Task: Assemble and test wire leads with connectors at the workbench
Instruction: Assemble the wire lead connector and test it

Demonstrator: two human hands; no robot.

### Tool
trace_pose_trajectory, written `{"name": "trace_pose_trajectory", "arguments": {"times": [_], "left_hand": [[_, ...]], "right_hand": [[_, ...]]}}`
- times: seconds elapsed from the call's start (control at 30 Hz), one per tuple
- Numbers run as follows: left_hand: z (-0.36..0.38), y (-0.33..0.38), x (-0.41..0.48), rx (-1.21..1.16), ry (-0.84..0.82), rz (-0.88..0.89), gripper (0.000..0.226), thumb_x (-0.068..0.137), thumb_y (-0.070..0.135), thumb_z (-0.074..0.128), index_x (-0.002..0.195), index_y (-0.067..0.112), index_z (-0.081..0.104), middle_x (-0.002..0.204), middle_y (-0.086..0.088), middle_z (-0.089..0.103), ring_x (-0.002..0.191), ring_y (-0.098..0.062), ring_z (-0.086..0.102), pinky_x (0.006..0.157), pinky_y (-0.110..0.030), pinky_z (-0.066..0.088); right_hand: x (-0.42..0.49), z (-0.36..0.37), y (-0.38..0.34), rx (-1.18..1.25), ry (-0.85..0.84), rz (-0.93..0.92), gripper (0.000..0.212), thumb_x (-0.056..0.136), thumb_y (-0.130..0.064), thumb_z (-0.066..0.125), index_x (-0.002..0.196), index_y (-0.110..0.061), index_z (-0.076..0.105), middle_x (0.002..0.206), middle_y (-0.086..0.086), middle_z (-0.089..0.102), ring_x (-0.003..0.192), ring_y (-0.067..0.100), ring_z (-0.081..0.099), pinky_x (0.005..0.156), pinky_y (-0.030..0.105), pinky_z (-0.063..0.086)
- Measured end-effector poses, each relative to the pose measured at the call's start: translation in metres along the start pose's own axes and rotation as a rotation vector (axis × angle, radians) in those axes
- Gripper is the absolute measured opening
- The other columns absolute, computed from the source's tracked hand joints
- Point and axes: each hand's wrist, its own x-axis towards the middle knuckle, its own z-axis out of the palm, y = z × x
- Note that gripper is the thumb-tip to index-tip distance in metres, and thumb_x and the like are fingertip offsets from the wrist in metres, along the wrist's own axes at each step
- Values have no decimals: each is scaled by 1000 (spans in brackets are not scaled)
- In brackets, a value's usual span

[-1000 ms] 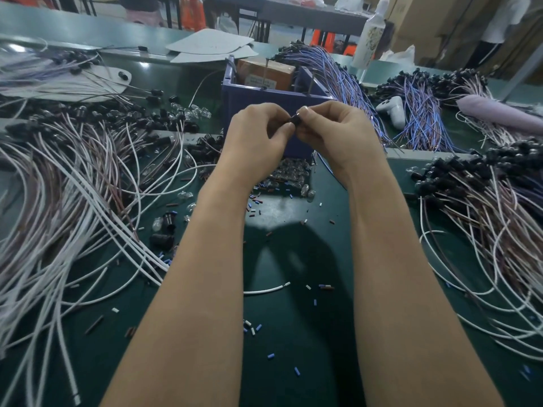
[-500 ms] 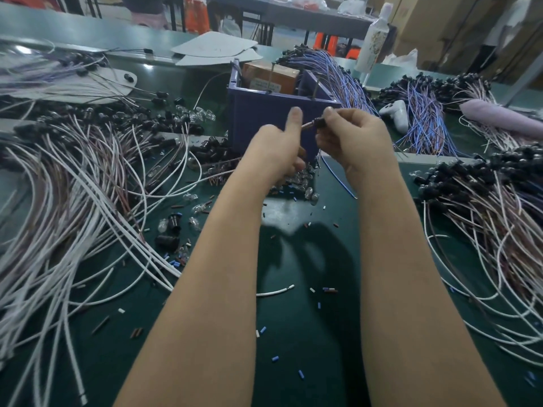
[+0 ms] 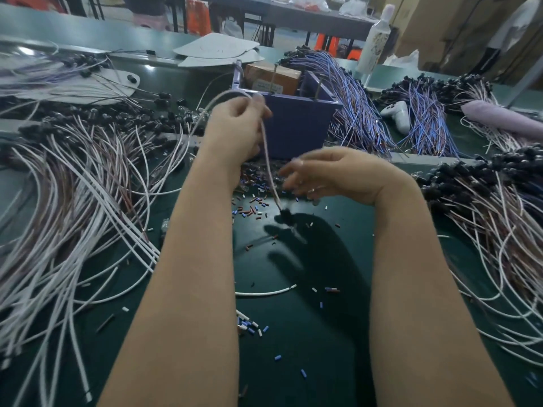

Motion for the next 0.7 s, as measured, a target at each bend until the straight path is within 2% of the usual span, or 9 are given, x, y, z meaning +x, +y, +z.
{"name": "trace_pose_trajectory", "arguments": {"times": [0.07,0.13,0.17,0.23,0.37,0.5,0.6,0.7], "left_hand": [[4,1,-2,340,-121,53,33,100,26,46,72,14,58,49,8,42,47,-9,39,53,-24,37],[8,3,-4,627,-183,128,31,99,25,47,75,11,61,56,2,44,53,-13,41,60,-28,39],[10,4,-4,701,-211,151,31,99,25,48,74,11,61,57,1,45,53,-12,41,58,-27,38],[11,5,-5,749,-270,152,33,98,25,49,67,17,57,56,4,47,51,-9,42,52,-25,35],[11,6,-5,792,-327,152,36,97,27,50,62,24,54,52,7,47,45,-4,41,48,-22,32],[12,6,-6,818,-369,164,31,97,28,51,70,17,60,54,4,47,47,-5,40,48,-21,33],[12,8,-7,858,-417,151,31,97,30,51,72,16,63,52,4,45,42,-4,37,44,-18,31],[10,8,-8,883,-396,146,30,97,30,51,75,16,66,55,5,49,49,-6,43,50,-23,34]], "right_hand": [[6,2,-5,225,195,-82,25,98,-32,48,97,-17,68,92,4,73,82,16,68,86,34,55],[11,3,-12,408,366,-169,26,99,-29,47,97,-11,67,86,4,70,75,14,66,75,27,56],[13,4,-14,461,422,-202,24,99,-27,48,96,-10,67,83,4,69,72,13,65,68,23,55],[17,5,-16,493,486,-225,20,98,-21,52,96,-8,66,80,4,68,70,13,62,62,19,51],[19,6,-16,504,567,-229,10,93,-10,57,89,-5,66,71,4,65,60,9,57,57,17,49],[24,3,-9,550,633,-216,19,92,-12,60,74,-11,65,65,2,63,54,7,54,52,17,46],[27,2,4,615,753,-139,23,94,-12,57,71,-13,61,63,0,59,50,4,50,49,16,43],[26,-1,18,460,775,-29,28,95,-19,55,68,-13,60,60,0,55,45,4,45,46,16,38]]}}
